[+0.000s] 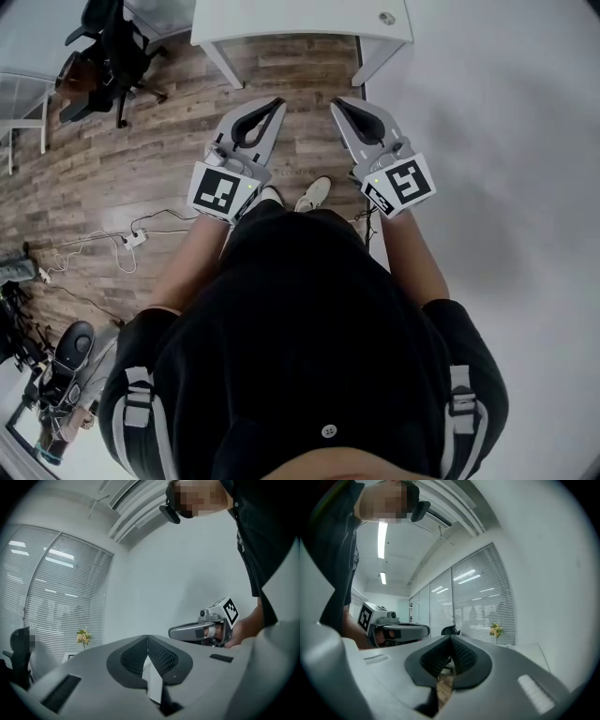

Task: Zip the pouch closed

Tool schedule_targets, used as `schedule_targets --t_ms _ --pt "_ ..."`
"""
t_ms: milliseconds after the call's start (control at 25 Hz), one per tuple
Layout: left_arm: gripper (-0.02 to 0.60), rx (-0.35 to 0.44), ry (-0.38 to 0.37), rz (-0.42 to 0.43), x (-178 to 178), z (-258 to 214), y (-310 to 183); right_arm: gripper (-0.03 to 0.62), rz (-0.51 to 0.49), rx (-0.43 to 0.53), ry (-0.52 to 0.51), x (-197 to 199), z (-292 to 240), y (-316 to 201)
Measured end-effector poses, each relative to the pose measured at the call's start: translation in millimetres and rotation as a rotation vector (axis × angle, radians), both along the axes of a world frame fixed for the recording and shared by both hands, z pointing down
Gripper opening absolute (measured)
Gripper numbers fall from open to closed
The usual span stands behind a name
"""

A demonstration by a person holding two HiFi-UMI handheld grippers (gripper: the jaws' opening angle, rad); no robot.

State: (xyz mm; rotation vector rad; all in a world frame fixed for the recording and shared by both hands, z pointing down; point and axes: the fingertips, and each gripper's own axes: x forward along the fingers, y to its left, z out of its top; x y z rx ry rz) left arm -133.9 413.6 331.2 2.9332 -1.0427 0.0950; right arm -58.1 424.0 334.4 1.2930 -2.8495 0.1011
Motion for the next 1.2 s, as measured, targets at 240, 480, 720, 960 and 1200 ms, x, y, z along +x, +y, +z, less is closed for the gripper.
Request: schedule_targets --t_ms 240,480,720,960,1200 --pt "0.011 0.012 0.009 -0.005 9 -1 0 0.012 0.005 0.01 0.005 10 1 1" --pt "0.011 0.016 0.002 -0.008 16 -4 -9 0.026 -0.004 0.019 0.009 15 -4 -6" --pt "0.011 0.001 -0.021 -0.021 32 1 -7 0.037 -0.011 0.021 0.002 32 -3 -5" --pt "0.108 0.001 -0.037 -0.033 46 4 -16 0.116 -0.02 0.02 0.003 51 -2 -17" --pt "0.228 0.006 -0.013 -0.055 60 7 -35 0.22 -0.016 0.024 0.006 70 1 -38"
